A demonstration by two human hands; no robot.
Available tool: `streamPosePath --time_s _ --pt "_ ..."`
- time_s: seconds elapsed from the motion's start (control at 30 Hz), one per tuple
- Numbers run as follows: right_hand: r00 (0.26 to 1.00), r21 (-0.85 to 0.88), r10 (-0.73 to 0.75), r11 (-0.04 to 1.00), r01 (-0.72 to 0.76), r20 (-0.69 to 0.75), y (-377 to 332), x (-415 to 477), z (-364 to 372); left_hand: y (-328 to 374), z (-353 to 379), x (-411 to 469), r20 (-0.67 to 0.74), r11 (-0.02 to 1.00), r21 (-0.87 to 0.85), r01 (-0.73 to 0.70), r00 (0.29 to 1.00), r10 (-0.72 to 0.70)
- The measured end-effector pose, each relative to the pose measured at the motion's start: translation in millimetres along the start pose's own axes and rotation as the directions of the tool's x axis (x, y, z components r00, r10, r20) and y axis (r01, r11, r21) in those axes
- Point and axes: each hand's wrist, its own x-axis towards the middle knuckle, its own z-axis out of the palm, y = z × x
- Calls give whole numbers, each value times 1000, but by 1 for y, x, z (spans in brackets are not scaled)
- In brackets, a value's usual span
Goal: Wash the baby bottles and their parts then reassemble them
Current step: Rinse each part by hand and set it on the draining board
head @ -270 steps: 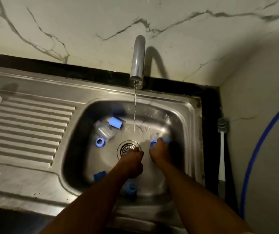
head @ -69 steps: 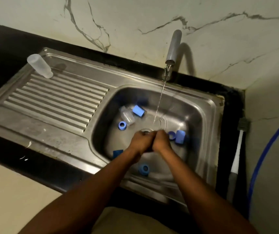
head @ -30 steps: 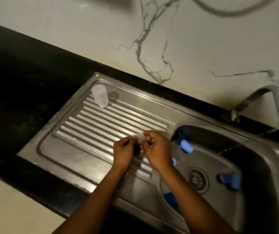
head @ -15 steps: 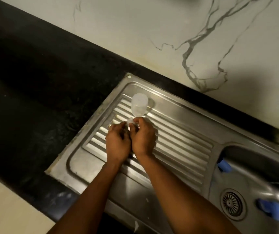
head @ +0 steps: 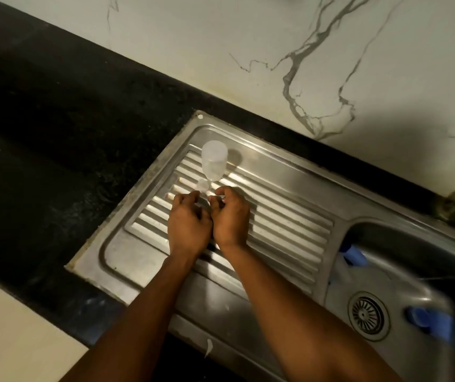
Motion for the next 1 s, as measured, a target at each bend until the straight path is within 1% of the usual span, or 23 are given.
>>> streamPosePath --time_s 0.07,0.13,0.23,0.3,0.4,0.47,0.5,0.53,0.6,0.63,0.7,0.8,0.93,1.0 --pt "999 18 -43 999 43 4 5 -5 -14 5 1 -9 12 998 -7 -62 998 62" --pt "996 1 -91 996 91 -4 20 -15 -42 19 11 -29 43 988 -9 -157 987 158" --pt "990 -25 -122 992 120 -66 59 -33 -111 59 46 -74 127 954 -4 -301 946 299" --pt "987 -42 -120 992 116 -107 88 -45 -155 84 73 -97 190 933 -1 -360 916 353" --pt "985 -81 -52 996 39 -165 147 -76 -230 127 130 -147 325 885 -7 -465 836 442" --pt "974 -114 -17 993 -9 -226 188 -97 -271 148 167 -180 432 861 -17 -508 773 464" --pt "973 -125 14 991 -44 -231 210 -105 -294 159 189 -198 478 852 -26 -524 742 471" --pt "975 -146 67 984 -99 -210 238 -114 -320 173 215 -220 526 846 -38 -531 709 469" --pt "974 -243 178 947 -209 -142 267 -122 -343 181 237 -240 635 851 -45 -523 643 429" --pt "965 -319 242 911 -263 -106 280 -123 -352 184 246 -248 674 855 -35 -518 620 403" --pt "936 -484 348 812 -325 -45 312 -121 -373 197 267 -272 717 860 5 -510 601 352" --pt "909 -661 416 688 -300 20 342 -108 -390 207 282 -290 743 857 71 -510 600 295" --pt "880 -753 457 624 -209 134 368 -90 -396 201 292 -286 732 883 142 -448 648 211" --pt "877 -792 455 588 -165 156 377 -84 -393 194 296 -281 727 892 176 -416 666 167"
